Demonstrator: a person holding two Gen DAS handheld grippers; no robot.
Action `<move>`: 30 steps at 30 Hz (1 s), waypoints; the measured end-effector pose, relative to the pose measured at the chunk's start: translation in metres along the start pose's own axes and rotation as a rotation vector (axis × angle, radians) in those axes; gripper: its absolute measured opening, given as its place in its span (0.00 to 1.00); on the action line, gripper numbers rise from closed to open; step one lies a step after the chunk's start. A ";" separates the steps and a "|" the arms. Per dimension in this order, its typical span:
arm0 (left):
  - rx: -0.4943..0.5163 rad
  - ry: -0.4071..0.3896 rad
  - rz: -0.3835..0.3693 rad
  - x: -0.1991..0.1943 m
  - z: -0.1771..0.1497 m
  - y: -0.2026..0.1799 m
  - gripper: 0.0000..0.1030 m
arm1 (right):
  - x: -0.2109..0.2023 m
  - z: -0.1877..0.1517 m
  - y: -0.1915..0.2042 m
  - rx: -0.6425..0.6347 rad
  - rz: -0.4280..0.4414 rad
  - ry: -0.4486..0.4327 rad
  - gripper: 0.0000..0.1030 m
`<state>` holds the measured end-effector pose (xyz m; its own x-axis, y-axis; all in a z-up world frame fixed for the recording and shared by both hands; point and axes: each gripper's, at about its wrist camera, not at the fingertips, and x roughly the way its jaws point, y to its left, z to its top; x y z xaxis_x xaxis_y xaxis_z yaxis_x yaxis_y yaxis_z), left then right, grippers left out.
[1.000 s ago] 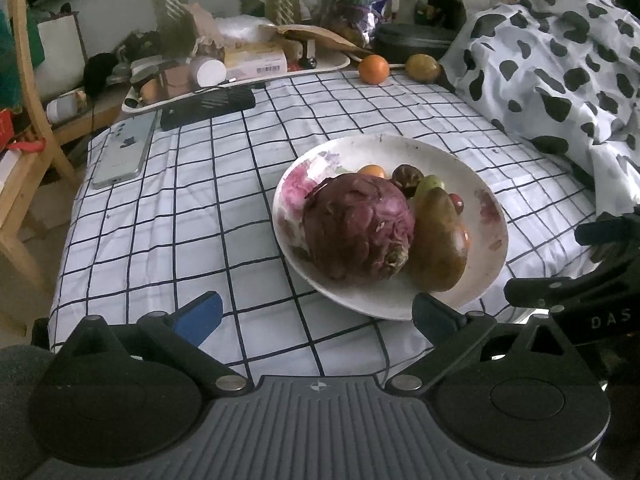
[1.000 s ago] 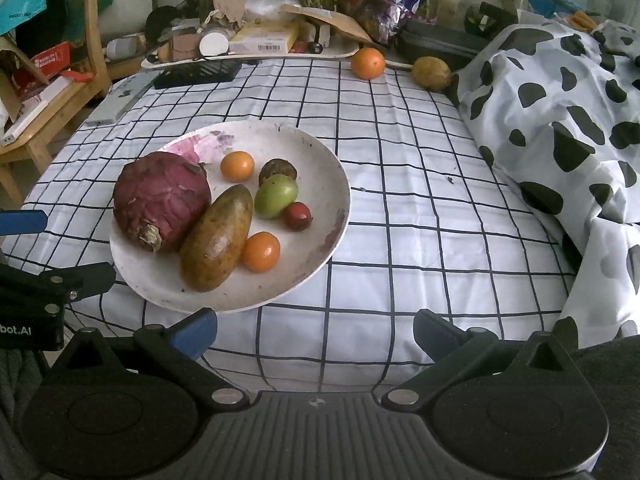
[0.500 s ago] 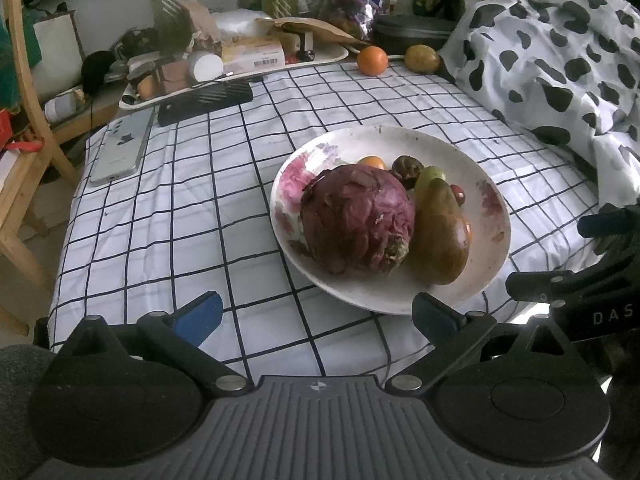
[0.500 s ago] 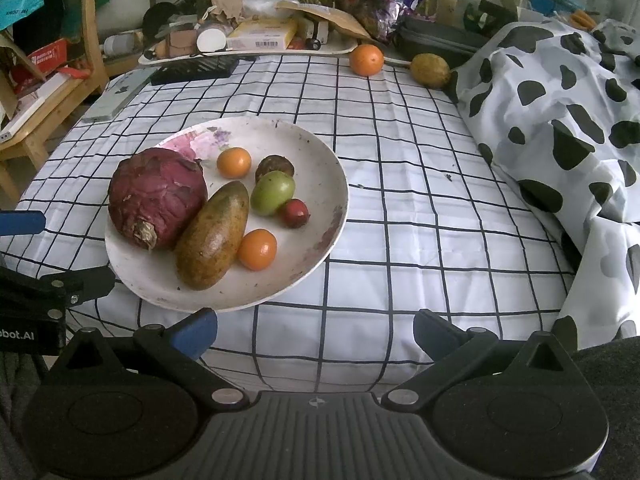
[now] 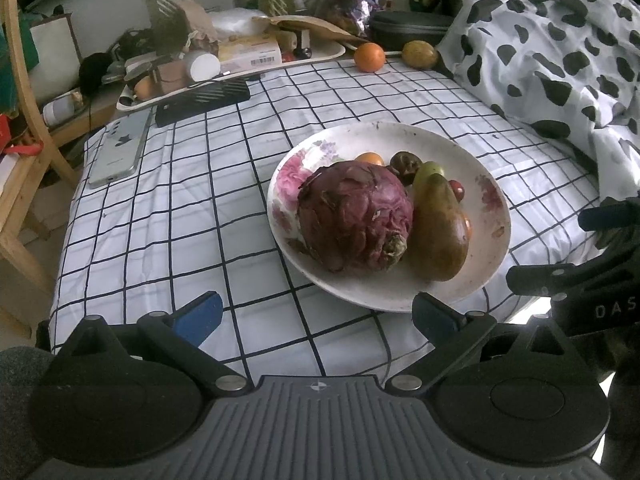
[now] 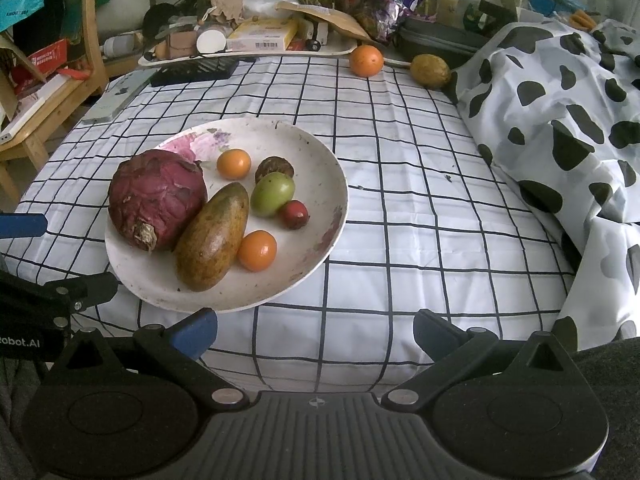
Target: Organize fruits
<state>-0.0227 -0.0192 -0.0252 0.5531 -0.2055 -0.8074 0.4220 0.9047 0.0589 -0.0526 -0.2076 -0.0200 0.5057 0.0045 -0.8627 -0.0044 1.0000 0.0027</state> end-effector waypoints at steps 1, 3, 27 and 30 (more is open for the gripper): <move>0.000 0.001 0.000 0.000 0.000 0.000 1.00 | 0.000 0.000 0.000 0.000 0.000 0.000 1.00; 0.000 0.001 0.001 0.000 0.000 0.000 1.00 | 0.000 0.000 0.000 -0.001 0.000 0.000 1.00; 0.015 0.000 0.002 0.000 0.000 -0.002 1.00 | -0.001 0.000 -0.001 -0.001 0.000 -0.002 1.00; 0.015 -0.002 0.001 0.000 0.000 -0.001 1.00 | 0.000 0.000 -0.001 0.000 0.000 -0.001 1.00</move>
<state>-0.0237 -0.0202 -0.0250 0.5548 -0.2057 -0.8061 0.4326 0.8990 0.0684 -0.0529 -0.2085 -0.0196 0.5069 0.0046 -0.8620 -0.0047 1.0000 0.0027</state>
